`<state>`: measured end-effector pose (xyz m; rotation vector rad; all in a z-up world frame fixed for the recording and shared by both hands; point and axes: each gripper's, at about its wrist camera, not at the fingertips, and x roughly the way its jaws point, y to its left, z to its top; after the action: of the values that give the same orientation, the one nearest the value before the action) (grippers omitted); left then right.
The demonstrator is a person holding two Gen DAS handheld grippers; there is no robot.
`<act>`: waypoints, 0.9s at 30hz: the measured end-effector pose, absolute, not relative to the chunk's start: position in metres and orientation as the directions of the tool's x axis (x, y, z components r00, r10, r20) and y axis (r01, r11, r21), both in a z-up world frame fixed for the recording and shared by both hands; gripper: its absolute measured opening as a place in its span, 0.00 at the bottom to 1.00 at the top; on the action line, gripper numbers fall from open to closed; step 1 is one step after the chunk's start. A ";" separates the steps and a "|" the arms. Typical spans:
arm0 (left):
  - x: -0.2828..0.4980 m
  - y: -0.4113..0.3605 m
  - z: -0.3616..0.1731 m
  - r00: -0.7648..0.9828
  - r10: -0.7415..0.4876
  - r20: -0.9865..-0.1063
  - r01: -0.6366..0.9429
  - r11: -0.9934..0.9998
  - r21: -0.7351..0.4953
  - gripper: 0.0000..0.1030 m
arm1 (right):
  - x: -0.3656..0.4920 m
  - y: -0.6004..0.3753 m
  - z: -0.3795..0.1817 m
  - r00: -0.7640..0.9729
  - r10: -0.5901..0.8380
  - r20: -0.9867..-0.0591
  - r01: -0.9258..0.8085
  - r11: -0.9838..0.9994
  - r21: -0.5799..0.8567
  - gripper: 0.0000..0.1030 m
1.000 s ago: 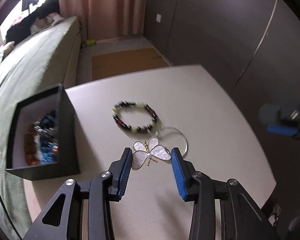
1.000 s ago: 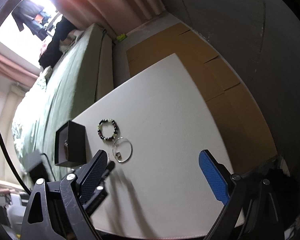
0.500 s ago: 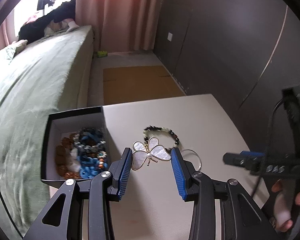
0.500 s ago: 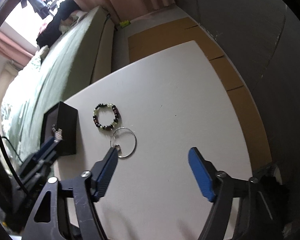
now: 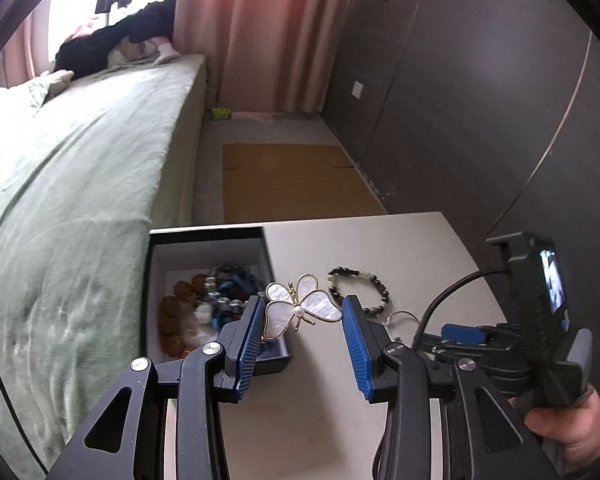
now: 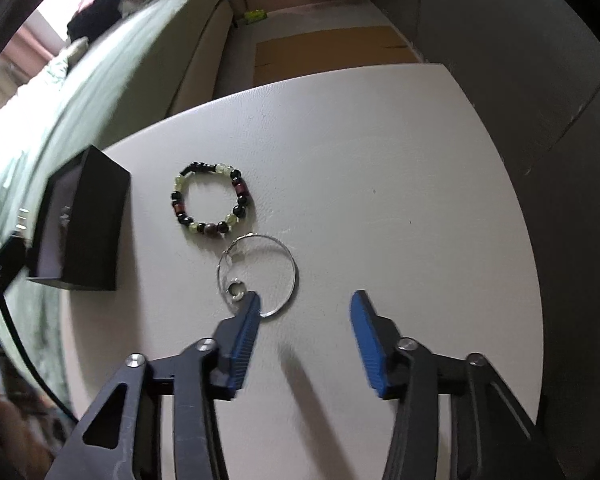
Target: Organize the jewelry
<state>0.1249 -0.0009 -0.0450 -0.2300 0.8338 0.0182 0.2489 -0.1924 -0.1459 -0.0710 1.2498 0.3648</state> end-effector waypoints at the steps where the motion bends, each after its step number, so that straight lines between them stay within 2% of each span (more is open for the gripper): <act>1: 0.124 0.001 -0.045 0.674 -0.072 -0.736 -0.109 0.975 -0.195 0.40 | 0.248 -0.187 -0.148 0.268 0.215 -0.939 -0.317 0.940 0.125 0.39; 6: 0.120 0.012 -0.043 0.677 -0.063 -0.733 -0.129 0.971 -0.203 0.40 | 0.243 -0.175 -0.148 0.309 0.158 -0.938 -0.346 0.937 0.044 0.36; 8: 0.119 0.016 -0.042 0.677 -0.060 -0.734 -0.136 0.969 -0.205 0.40 | 0.239 -0.170 -0.147 0.319 0.157 -0.935 -0.368 0.929 0.030 0.26; 9: 0.119 0.017 -0.042 0.677 -0.059 -0.734 -0.138 0.969 -0.205 0.40 | 0.236 -0.167 -0.146 0.318 0.166 -0.933 -0.391 0.920 0.031 0.11; 10: 0.118 0.017 -0.042 0.678 -0.058 -0.733 -0.138 0.969 -0.204 0.40 | 0.234 -0.165 -0.146 0.320 0.166 -0.933 -0.405 0.914 0.024 0.05; 13: 0.116 0.018 -0.041 0.680 -0.059 -0.731 -0.135 0.970 -0.203 0.40 | 0.229 -0.162 -0.144 0.330 0.167 -0.929 -0.437 0.899 0.006 0.03; 18: 0.116 0.022 -0.040 0.685 -0.054 -0.727 -0.146 0.967 -0.209 0.40 | 0.223 -0.171 -0.129 0.329 0.254 -0.910 -0.425 0.900 0.098 0.02; 27: 0.124 0.041 -0.048 0.681 -0.043 -0.731 -0.193 0.952 -0.236 0.40 | 0.209 -0.176 -0.094 0.314 0.477 -0.821 -0.441 0.839 0.319 0.02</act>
<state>0.1241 0.0415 -0.0476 -0.3066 0.8202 0.0857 0.2095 -0.1765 -0.0945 0.0375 1.0960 0.6048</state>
